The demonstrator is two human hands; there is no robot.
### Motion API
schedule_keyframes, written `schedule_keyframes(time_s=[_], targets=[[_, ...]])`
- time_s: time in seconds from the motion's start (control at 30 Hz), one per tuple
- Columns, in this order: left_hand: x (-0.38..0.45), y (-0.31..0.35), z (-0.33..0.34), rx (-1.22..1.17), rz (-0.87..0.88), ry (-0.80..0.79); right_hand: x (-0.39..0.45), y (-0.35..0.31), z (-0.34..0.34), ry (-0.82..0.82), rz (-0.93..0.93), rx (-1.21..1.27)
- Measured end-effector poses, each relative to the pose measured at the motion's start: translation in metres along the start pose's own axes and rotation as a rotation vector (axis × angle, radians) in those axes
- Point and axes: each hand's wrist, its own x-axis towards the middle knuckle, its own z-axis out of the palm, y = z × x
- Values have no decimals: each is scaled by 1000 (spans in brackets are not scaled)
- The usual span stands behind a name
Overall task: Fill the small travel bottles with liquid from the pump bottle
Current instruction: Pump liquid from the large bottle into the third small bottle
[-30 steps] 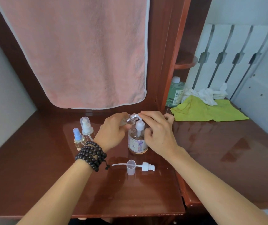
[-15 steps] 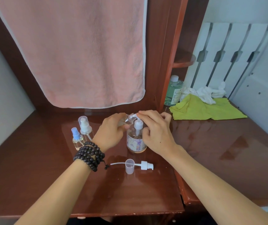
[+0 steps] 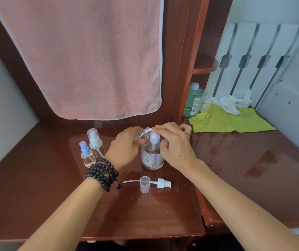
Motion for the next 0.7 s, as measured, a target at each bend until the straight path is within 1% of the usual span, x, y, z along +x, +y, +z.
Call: schedule_keyframes(time_s=[0.13, 0.23, 0.5, 0.7], targets=[[3, 3, -6, -15, 18, 12, -1, -1, -2, 23, -23, -23], [4, 2, -6, -1, 31, 15, 0, 0, -1, 26, -2, -13], [-1, 0, 4, -3, 7, -13, 1, 1, -1, -22, 61, 40], [2, 4, -4, -16, 41, 22, -1, 0, -2, 23, -14, -5]])
